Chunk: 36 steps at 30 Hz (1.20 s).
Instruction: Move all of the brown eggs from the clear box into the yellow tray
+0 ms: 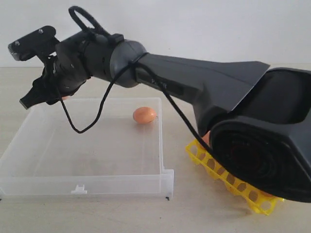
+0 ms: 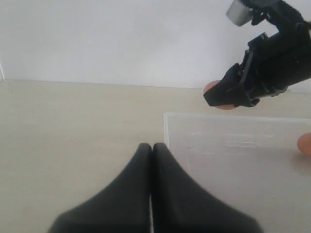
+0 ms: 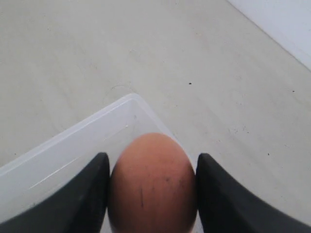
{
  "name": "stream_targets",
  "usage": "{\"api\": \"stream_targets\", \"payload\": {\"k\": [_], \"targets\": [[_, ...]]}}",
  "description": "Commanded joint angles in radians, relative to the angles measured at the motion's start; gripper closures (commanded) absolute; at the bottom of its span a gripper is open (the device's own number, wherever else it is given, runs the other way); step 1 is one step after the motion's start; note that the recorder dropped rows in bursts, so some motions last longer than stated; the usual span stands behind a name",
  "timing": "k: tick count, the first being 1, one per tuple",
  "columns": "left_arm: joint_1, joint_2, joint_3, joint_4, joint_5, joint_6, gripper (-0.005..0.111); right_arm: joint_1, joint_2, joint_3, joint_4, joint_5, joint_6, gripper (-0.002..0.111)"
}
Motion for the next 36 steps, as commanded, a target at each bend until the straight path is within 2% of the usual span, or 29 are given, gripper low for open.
{"api": "stream_targets", "payload": {"k": [1,6,13,16,20,24,26,27,28,29,31,33,36], "targets": [[0.001,0.003,0.003,0.002,0.0,0.001,0.111,-0.004,-0.051,0.005,0.001,0.081,0.024,0.108],[0.001,0.003,0.003,0.002,0.0,0.001,0.111,-0.011,-0.145,0.152,-0.006,-0.062,0.142,0.108],[0.001,0.003,0.003,0.002,0.0,0.001,0.111,-0.037,-0.35,0.566,-0.064,-0.327,0.258,0.108],[0.001,0.003,0.003,0.002,0.0,0.001,0.111,-0.071,-0.459,0.753,-0.067,-0.482,0.27,0.108],[0.001,0.003,0.003,0.002,0.0,0.001,0.111,-0.131,-0.573,0.968,-0.063,-0.597,0.279,0.109],[0.001,0.003,0.003,0.002,0.0,0.001,0.111,-0.214,-0.717,1.187,-0.009,-0.738,0.14,0.109],[0.001,0.003,0.003,0.002,0.0,0.001,0.111,-0.269,-0.793,1.309,0.174,-0.8,-0.041,0.109],[0.001,0.003,0.003,0.002,0.0,0.001,0.111,-0.303,-0.848,1.401,0.438,-0.873,-0.275,0.109],[0.001,0.003,0.003,0.002,0.0,0.001,0.111,-0.314,-0.871,1.448,0.607,-0.917,-0.393,0.109],[0.001,0.003,0.003,0.002,0.0,0.001,0.111,-0.332,-0.924,1.529,0.945,-1.06,-0.699,0.109],[0.001,0.003,0.003,0.002,0.0,0.001,0.111,-0.375,-0.963,1.593,1.218,-1.172,-1.008,0.109],[0.001,0.003,0.003,0.002,0.0,0.001,0.111,-0.42,-0.963,1.627,1.28,-1.111,-1.102,0.109],[0.001,0.003,0.003,0.002,0.0,0.001,0.111,-0.448,-0.963,1.659,1.29,-1.16,-1.067,0.109]]}}
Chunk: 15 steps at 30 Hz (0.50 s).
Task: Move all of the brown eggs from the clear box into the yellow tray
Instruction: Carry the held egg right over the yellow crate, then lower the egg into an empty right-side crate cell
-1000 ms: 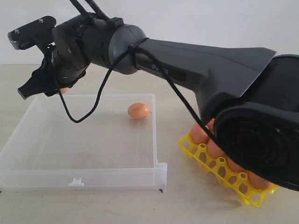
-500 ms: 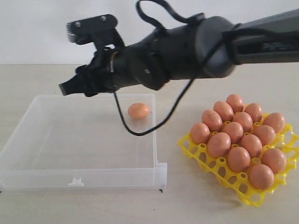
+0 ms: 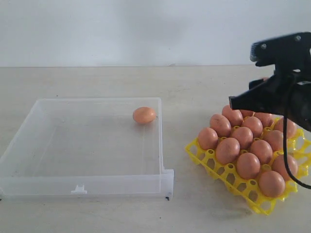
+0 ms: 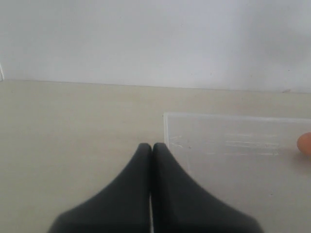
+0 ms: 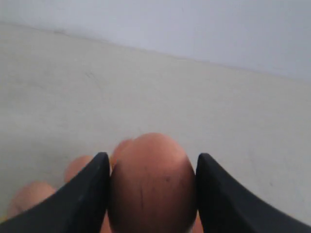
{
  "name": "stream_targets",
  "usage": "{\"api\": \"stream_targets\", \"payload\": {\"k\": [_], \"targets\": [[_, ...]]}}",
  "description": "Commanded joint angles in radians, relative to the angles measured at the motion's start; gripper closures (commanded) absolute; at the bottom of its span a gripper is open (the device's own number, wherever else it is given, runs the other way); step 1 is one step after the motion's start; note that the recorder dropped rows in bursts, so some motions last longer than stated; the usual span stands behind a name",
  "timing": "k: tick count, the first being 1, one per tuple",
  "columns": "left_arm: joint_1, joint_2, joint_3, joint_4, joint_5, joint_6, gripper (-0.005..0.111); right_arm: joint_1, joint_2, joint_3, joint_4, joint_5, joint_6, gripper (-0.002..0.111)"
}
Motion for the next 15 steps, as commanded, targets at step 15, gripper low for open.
{"api": "stream_targets", "payload": {"k": [15], "targets": [[0.001,0.003,0.003,0.002,0.0,0.001,0.111,-0.067,-0.009,0.18,0.224,-0.187,-0.073,0.109]]}}
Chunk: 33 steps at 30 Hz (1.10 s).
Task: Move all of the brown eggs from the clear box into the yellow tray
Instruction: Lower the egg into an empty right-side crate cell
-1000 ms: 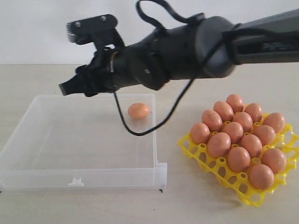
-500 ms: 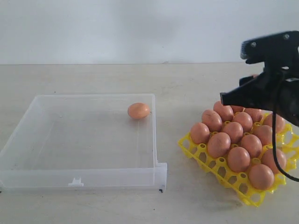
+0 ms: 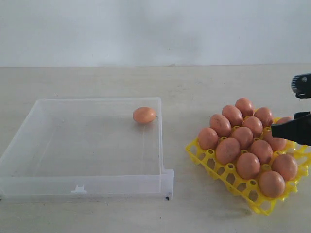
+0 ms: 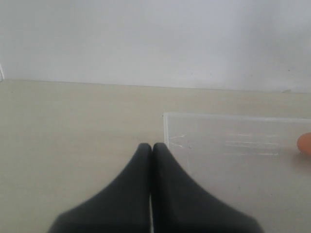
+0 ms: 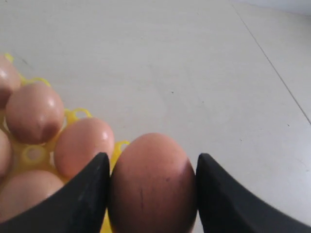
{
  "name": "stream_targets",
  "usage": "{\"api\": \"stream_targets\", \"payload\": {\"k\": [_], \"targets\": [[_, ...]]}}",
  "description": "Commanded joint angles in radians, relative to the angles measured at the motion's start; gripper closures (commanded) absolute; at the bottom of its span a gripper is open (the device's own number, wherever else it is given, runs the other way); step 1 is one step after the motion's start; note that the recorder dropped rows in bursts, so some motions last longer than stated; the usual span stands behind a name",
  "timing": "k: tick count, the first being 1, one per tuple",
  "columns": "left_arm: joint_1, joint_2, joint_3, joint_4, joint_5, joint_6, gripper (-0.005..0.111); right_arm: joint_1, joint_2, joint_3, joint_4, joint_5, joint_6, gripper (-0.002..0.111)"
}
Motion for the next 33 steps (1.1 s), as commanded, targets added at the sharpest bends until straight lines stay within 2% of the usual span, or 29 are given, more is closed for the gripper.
{"api": "stream_targets", "payload": {"k": [1,4,9,22,28,33], "targets": [[0.001,0.003,0.003,0.002,0.0,0.001,0.111,-0.006,-0.006,0.021,0.017,-0.008,-0.012,0.109],[0.001,0.003,0.003,0.002,0.0,0.001,0.111,-0.011,-0.004,0.021,0.045,-0.023,-0.014,0.109],[0.001,0.003,0.003,0.002,0.0,0.001,0.111,-0.045,0.022,0.021,0.031,0.055,-0.013,0.109],[0.001,0.003,0.003,0.002,0.0,0.001,0.111,-0.045,0.076,0.021,0.015,0.162,-0.008,0.109],[0.001,0.003,0.003,0.002,0.0,0.001,0.111,-0.045,0.076,0.021,-0.116,0.237,0.046,0.109],[0.001,0.003,0.003,0.002,0.0,0.001,0.111,-0.045,0.076,0.021,-0.118,0.233,0.08,0.109]]}}
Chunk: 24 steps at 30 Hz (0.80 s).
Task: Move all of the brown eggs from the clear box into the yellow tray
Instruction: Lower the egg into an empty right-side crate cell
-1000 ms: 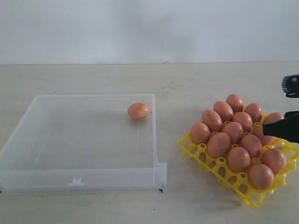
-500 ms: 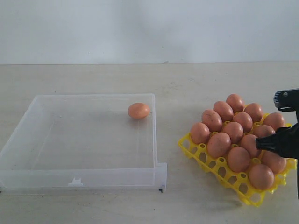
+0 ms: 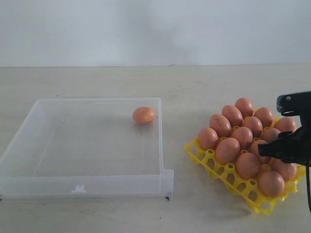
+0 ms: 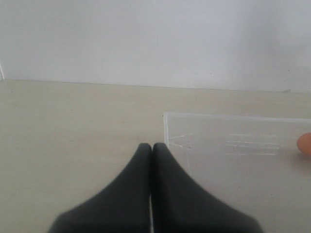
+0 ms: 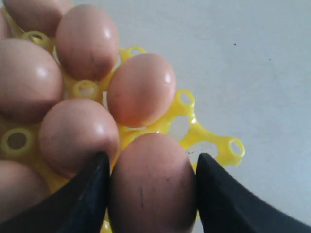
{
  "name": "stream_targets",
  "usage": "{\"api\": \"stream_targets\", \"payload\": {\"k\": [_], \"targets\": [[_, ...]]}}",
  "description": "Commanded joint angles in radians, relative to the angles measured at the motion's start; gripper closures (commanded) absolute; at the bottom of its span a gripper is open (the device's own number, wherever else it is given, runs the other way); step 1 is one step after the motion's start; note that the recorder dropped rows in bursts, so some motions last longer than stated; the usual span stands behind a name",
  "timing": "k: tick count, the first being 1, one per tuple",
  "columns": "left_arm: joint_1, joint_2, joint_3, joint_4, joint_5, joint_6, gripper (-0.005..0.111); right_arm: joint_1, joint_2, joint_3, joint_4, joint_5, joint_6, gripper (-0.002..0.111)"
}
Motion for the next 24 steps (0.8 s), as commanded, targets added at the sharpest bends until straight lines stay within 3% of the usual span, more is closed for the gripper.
{"api": "stream_targets", "payload": {"k": [1,15,24], "targets": [[0.001,0.003,0.003,0.002,0.0,0.001,0.111,-0.002,0.001,0.005,-0.023,0.02,0.02,0.109],[0.001,0.003,0.003,0.002,0.0,0.001,0.111,-0.002,0.001,0.005,-0.023,0.023,0.023,0.104],[0.001,0.003,0.003,0.002,0.0,0.001,0.111,-0.002,0.001,0.005,-0.021,0.013,0.023,0.059]]}}
